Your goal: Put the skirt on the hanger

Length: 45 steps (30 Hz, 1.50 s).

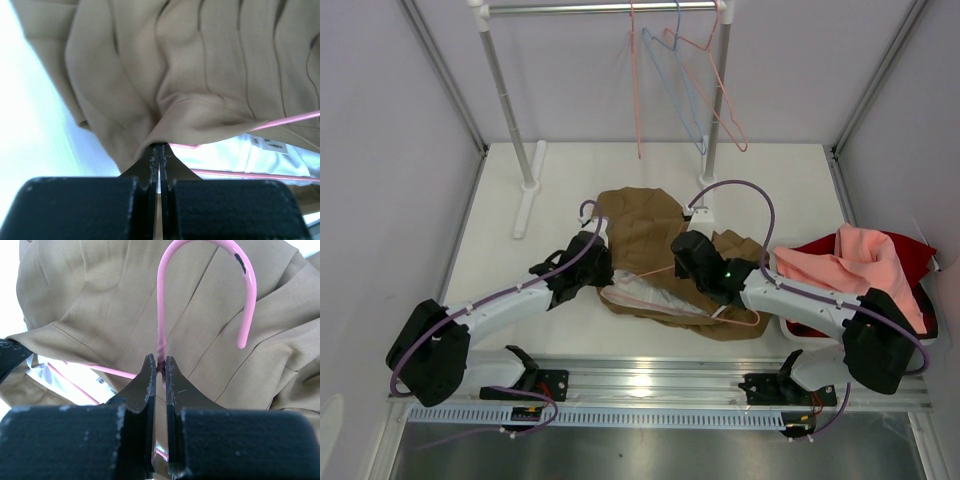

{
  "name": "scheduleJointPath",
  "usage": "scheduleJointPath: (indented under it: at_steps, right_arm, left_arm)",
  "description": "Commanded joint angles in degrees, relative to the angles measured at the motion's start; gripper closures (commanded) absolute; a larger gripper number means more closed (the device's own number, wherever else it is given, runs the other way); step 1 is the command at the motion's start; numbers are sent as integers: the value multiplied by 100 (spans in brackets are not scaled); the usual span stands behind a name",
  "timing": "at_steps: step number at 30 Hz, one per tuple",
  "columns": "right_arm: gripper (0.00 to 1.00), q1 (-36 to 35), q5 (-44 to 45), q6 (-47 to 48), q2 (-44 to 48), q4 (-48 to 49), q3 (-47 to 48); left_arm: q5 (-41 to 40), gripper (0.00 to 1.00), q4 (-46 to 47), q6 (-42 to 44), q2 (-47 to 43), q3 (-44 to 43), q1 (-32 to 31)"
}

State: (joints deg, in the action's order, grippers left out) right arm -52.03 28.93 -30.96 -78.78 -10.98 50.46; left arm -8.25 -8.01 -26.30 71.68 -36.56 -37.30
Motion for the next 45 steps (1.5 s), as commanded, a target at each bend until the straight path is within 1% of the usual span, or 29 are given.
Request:
scheduleJointPath:
  at_steps: [1, 11, 17, 24, 29, 33, 41, 45]
  right_arm:
    - [100, -9, 403, 143, 284, -62, -53]
    - [100, -105, 368, 318, 513, 219, -194]
    - [100, -246, 666, 372, 785, 386, -343]
    - [100, -264, 842, 363, 987, 509, -466]
    - [100, -378, 798, 503, 1084, 702, -572]
    - [100, -536, 869, 652, 1286, 948, -721]
    - [100, -484, 922, 688, 1427, 923, -678]
    - [100, -457, 712, 723, 1489, 1027, -677]
  left_arm:
    - [-89, 100, 89, -182, -146, 61, 161]
    - [-168, 100, -7, -226, -163, 79, 258]
    - [-361, 100, -95, -349, -207, 140, 320]
    - [-397, 100, -122, -437, -303, 272, 328]
    - [-405, 100, -96, -472, -435, 404, 320]
    - [-476, 100, -104, -481, -366, 369, 320]
    - [-625, 100, -174, -525, -392, 369, 329]
    - [-686, 100, -227, -551, -418, 386, 329]
